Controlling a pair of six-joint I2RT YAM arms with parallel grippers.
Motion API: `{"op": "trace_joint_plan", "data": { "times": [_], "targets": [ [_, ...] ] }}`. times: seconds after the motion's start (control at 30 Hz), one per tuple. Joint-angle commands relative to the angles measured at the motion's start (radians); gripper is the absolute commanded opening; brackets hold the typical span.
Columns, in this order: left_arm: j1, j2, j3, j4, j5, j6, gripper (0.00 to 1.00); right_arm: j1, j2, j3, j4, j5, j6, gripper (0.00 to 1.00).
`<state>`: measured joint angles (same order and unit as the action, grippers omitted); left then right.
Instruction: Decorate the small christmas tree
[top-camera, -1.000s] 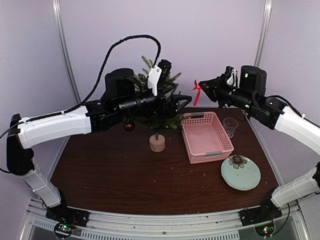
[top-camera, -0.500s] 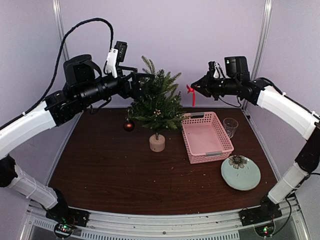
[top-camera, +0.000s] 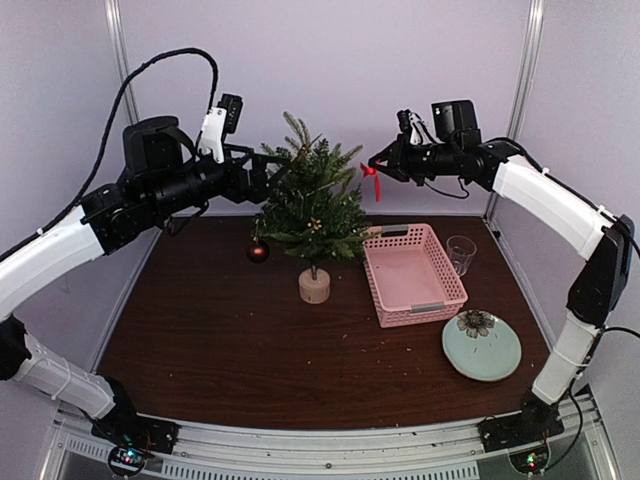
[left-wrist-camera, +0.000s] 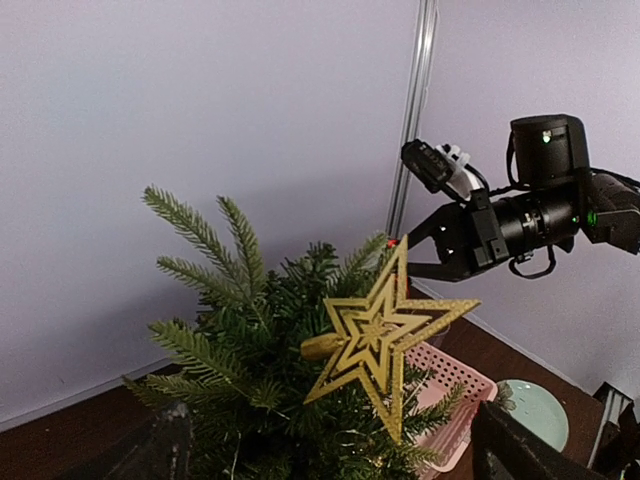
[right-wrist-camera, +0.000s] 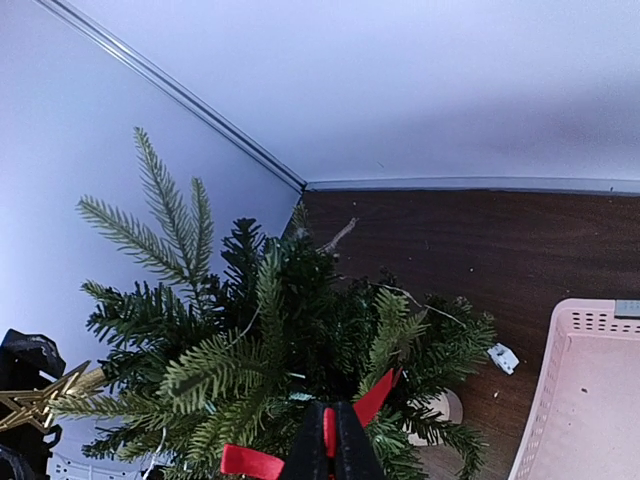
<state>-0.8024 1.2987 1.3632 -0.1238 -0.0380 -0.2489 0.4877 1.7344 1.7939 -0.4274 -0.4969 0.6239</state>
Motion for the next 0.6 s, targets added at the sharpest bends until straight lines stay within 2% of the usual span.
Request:
{"op": "trace_joint_plan", "data": {
  "times": [0.0, 0.23, 0.57],
  "targets": [
    [0.030, -0.058, -0.014, 0.036, -0.036, -0.013, 0.98, -0.006, 0.038, 0.049, 0.034, -0.053, -0.035, 0.00],
    [0.043, -0.076, 0.003, 0.008, -0.047, 0.003, 0.98, -0.002, 0.076, 0.058, 0.072, -0.112, 0.016, 0.00],
    [0.058, -0.071, 0.004, -0.007, -0.052, 0.015, 0.97, 0.022, 0.095, 0.052, 0.061, -0.105, -0.001, 0.00]
  ]
}}
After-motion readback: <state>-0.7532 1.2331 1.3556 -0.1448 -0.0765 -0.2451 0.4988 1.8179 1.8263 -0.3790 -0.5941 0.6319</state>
